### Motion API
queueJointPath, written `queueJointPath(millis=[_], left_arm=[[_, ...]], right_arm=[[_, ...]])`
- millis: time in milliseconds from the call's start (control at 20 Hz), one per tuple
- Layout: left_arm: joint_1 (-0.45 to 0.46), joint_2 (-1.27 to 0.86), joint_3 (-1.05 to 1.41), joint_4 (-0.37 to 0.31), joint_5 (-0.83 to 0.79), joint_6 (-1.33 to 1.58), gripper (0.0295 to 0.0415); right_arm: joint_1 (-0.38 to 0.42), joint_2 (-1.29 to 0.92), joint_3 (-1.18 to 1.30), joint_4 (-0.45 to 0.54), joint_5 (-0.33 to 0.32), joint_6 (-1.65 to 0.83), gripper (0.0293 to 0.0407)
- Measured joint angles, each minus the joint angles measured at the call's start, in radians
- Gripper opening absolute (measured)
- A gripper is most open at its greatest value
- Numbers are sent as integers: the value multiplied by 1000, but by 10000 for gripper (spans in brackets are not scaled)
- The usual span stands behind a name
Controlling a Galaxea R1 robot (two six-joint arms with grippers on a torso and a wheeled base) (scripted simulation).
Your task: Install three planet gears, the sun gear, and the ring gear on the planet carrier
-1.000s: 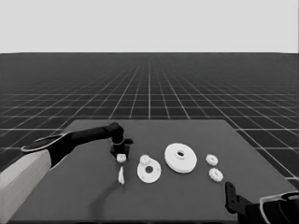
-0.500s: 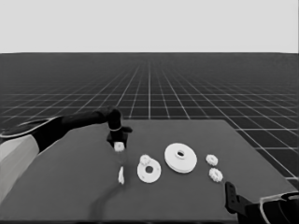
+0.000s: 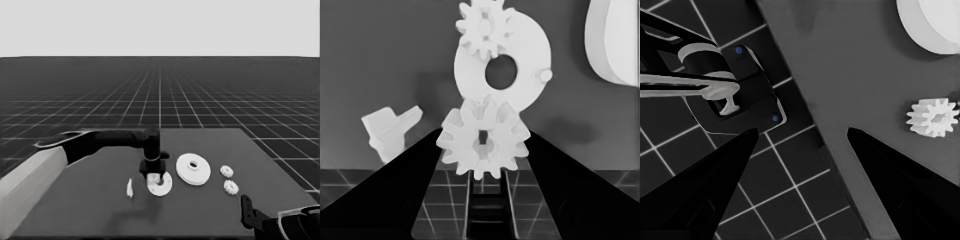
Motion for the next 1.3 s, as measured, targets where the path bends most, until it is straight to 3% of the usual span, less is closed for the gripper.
queueJointPath(millis=[50, 150, 500, 600, 650, 1000, 1100, 1300], left_arm=[[67, 6, -28, 72, -7, 21, 312], [139, 14, -70, 137, -20, 50, 312], [169, 20, -96, 168, -31, 68, 312], [170, 20, -97, 169, -32, 68, 372], [170, 20, -97, 169, -32, 68, 381], [170, 20, -97, 169, -32, 68, 385], [64, 4, -20, 64, -3, 14, 385], [7, 2, -1, 8, 0, -1, 385]], right_arm=[[0, 0, 0, 0, 0, 0, 385], [0, 0, 0, 0, 0, 0, 385], [0, 0, 0, 0, 0, 0, 385], [0, 0, 0, 0, 0, 0, 385], [0, 0, 0, 0, 0, 0, 385], [0, 0, 0, 0, 0, 0, 385], [0, 0, 0, 0, 0, 0, 385], [0, 0, 0, 0, 0, 0, 385]])
